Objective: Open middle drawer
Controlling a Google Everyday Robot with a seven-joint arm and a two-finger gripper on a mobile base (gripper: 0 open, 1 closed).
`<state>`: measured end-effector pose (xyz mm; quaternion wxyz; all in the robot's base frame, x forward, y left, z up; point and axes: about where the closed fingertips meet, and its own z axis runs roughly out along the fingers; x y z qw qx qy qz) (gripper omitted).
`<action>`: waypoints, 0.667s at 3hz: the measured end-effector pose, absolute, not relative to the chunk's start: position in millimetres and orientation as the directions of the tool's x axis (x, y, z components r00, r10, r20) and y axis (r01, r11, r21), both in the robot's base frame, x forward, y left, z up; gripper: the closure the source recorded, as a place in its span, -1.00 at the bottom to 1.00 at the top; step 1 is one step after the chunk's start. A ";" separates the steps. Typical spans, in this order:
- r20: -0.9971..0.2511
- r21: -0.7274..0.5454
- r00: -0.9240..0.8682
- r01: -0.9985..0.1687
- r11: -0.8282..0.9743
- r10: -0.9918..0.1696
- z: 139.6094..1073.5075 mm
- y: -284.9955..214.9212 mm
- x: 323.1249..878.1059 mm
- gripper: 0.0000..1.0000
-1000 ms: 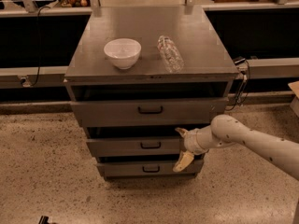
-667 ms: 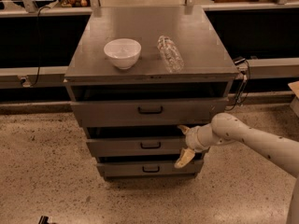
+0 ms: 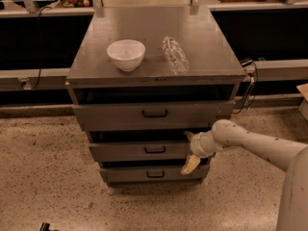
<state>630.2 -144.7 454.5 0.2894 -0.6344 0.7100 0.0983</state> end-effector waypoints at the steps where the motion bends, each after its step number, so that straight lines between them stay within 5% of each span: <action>1: -0.526 -0.231 -0.023 -0.958 0.169 -0.850 445.7 -146.0 631.8 -1.00; 2: -0.527 -0.231 -0.025 -0.958 0.172 -0.849 441.2 -147.3 635.0 -0.65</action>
Offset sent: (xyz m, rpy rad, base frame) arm 0.0110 -0.0083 -0.0154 -0.0100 -0.0085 -0.0079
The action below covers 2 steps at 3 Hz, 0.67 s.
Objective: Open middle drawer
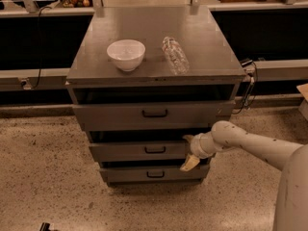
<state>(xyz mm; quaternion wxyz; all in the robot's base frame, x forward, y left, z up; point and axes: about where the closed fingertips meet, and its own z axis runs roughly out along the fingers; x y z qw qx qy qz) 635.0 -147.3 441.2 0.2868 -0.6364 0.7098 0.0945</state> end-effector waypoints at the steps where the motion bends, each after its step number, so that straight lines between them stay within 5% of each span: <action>1: -0.530 -0.234 -0.026 -0.956 0.176 -0.848 440.1 -149.0 636.7 -0.52; 2: -0.531 -0.236 -0.027 -0.955 0.178 -0.847 440.1 -150.3 637.2 -0.42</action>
Offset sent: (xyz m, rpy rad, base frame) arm 0.0053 -0.0099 0.0022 0.0016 -0.0174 -0.0166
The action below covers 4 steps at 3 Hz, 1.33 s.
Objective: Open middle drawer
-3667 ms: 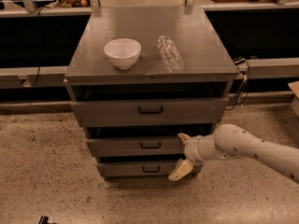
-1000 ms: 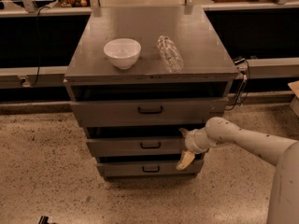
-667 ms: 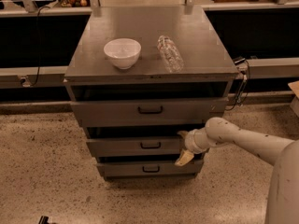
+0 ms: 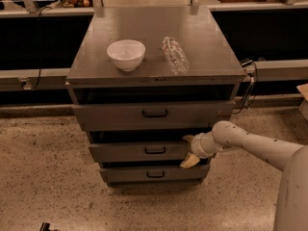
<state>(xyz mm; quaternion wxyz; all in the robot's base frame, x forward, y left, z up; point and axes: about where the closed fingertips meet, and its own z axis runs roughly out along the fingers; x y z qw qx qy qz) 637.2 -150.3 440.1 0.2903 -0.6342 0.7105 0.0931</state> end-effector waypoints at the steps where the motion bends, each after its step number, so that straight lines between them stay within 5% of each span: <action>1: -0.545 -0.229 -0.024 -0.957 0.177 -0.838 446.3 -152.4 632.8 -0.40; 2: -0.546 -0.199 -0.019 -0.968 0.152 -0.838 442.8 -149.1 620.3 -0.14; 4: -0.546 -0.182 -0.006 -0.975 0.125 -0.838 442.3 -146.5 609.7 -0.14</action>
Offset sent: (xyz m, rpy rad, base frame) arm -0.0321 0.0012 0.0021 0.0171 0.0717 0.0608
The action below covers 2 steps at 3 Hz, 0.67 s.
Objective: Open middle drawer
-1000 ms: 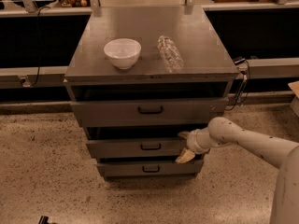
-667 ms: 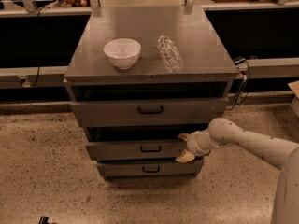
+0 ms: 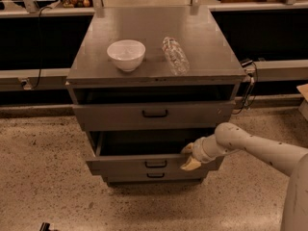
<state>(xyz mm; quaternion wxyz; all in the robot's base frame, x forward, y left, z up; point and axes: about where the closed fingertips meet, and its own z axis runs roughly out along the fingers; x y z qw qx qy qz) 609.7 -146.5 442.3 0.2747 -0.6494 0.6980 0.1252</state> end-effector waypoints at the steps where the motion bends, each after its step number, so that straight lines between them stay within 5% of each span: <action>1: -0.574 -0.142 0.019 -0.987 0.076 -0.819 447.5 -136.6 581.3 -0.14; 2: -0.573 -0.140 0.019 -0.987 0.075 -0.819 445.3 -135.5 581.6 -0.49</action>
Offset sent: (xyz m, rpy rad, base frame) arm -0.0210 0.0074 0.0039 0.0247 0.0274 0.0410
